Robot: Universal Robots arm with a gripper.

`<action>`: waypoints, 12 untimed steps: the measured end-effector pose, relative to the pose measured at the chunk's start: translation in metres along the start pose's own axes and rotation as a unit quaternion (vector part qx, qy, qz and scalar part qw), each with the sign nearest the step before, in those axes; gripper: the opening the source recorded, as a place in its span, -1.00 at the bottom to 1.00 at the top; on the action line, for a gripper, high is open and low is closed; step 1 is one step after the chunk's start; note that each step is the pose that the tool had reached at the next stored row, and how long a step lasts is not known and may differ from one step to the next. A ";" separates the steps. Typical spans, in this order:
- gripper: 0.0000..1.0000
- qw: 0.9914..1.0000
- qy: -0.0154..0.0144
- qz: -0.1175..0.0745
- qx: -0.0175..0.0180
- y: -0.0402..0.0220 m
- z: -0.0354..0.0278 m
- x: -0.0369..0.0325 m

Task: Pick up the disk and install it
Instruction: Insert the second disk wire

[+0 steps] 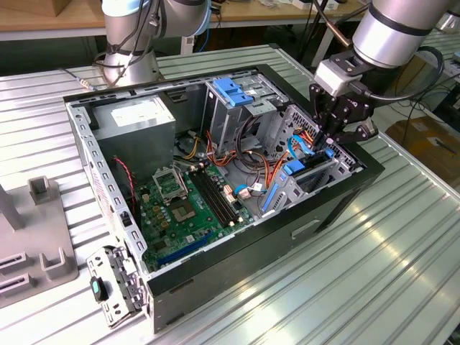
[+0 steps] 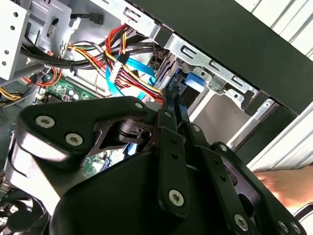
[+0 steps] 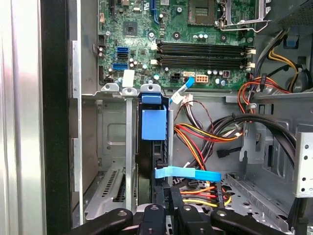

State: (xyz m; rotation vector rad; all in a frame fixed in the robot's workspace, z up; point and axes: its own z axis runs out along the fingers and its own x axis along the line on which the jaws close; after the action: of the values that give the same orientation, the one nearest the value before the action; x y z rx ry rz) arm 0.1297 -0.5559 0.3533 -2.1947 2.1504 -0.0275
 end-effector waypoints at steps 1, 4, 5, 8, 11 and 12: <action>-0.67 1.000 0.000 -0.002 0.000 0.0001 0.0007 0.0003; -0.67 1.000 0.000 -0.005 -0.001 0.0006 0.0022 0.0013; -0.67 1.000 0.000 -0.005 -0.001 0.0007 0.0023 0.0017; -0.67 1.000 0.000 -0.005 -0.001 0.0009 0.0023 0.0031; -0.67 1.000 0.000 -0.005 -0.001 0.0015 0.0023 0.0032; -0.67 1.000 0.000 -0.005 -0.001 0.0018 0.0023 0.0032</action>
State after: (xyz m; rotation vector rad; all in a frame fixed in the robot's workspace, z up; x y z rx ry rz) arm 0.1281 -0.5591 0.3507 -2.2058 2.1404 -0.0263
